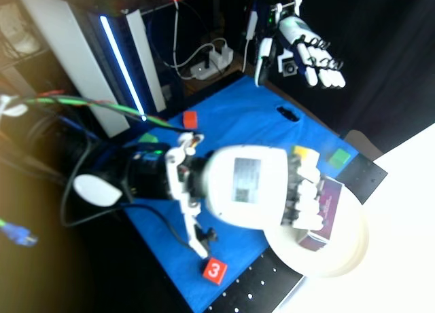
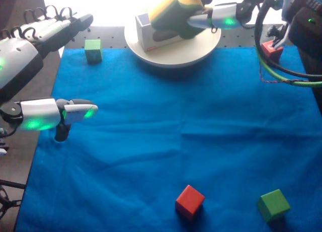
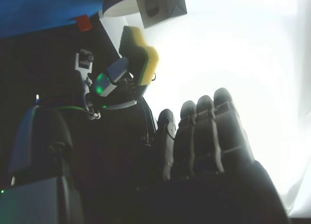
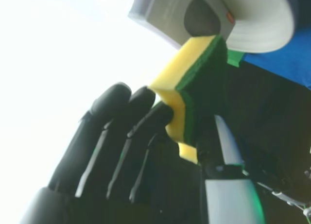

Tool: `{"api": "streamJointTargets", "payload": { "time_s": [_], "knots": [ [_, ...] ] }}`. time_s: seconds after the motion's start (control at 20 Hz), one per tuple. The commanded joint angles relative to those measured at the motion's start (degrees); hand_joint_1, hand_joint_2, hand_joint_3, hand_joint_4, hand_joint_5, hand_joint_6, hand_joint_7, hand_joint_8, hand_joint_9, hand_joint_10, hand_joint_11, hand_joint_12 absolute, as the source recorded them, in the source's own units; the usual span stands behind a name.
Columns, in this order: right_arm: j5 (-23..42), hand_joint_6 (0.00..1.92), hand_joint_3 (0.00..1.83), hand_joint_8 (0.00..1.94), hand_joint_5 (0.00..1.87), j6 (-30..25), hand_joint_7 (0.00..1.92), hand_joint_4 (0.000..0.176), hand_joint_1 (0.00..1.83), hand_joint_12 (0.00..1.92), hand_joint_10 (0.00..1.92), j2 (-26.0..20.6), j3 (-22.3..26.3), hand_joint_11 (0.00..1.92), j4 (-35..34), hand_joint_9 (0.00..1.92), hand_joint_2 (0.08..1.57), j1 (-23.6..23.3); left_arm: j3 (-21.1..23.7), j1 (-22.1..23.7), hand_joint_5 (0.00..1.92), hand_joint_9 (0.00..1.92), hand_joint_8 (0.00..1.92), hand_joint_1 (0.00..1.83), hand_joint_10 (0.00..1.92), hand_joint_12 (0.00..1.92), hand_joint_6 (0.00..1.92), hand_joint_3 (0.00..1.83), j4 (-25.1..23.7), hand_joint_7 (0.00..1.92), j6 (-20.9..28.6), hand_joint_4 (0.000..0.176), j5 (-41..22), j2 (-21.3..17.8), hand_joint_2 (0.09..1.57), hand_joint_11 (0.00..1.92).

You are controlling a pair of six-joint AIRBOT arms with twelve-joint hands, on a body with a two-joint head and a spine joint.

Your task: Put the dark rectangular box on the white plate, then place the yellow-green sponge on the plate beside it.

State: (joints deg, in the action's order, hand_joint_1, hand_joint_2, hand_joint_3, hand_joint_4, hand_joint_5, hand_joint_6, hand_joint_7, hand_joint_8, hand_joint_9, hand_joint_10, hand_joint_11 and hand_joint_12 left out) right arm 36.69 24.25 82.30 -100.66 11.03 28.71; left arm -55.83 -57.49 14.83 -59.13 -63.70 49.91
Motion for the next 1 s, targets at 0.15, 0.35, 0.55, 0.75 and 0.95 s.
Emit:
{"api": "streamJointTargets", "payload": {
  "time_s": [0.15,0.35,0.55,0.75,0.95],
  "knots": [
    [5.86,0.00,0.00,0.02,0.23,-0.11,0.39,0.085,0.73,1.01,0.17,-0.17,-0.23,0.33,-1.60,0.46,0.88,-0.87,-0.22,0.68,0.08,0.00,0.00,0.75,0.00,0.00,0.00,0.00,-0.49,0.04,0.59,0.090,-7.49,0.48,0.95,0.00],
    [5.88,0.00,0.00,0.00,0.07,-0.11,0.20,0.124,0.66,0.92,0.00,-0.22,1.52,0.00,-1.61,0.26,0.84,-0.86,-0.17,0.66,0.09,0.00,0.00,0.76,0.00,0.00,0.00,0.00,-0.47,0.04,0.98,0.092,-7.91,0.48,0.94,0.00],
    [10.79,0.00,0.00,0.00,0.08,-0.11,0.19,0.117,0.67,0.76,0.01,-5.06,6.82,0.00,-1.75,0.21,0.85,-0.71,0.00,0.64,0.07,0.00,0.00,0.77,0.00,0.00,0.00,0.00,-0.47,0.03,1.16,0.086,-8.80,0.27,0.96,0.00],
    [21.56,0.01,0.00,0.00,0.11,-0.11,0.18,0.173,0.69,0.16,0.01,-10.53,13.31,0.00,-5.60,0.11,0.85,4.45,0.90,0.53,0.10,0.00,0.01,0.76,0.00,0.00,0.01,0.00,-0.73,0.05,1.21,0.101,-11.15,-1.08,0.93,0.00],
    [35.63,0.00,0.00,0.00,0.16,-0.11,0.19,0.147,0.68,0.28,0.00,-16.96,21.67,0.00,-12.16,0.12,0.84,13.98,2.40,-0.37,0.11,0.00,0.00,0.86,0.00,0.00,0.01,0.00,-1.69,0.05,1.68,0.110,-13.59,-2.49,0.93,0.00]
  ]
}}
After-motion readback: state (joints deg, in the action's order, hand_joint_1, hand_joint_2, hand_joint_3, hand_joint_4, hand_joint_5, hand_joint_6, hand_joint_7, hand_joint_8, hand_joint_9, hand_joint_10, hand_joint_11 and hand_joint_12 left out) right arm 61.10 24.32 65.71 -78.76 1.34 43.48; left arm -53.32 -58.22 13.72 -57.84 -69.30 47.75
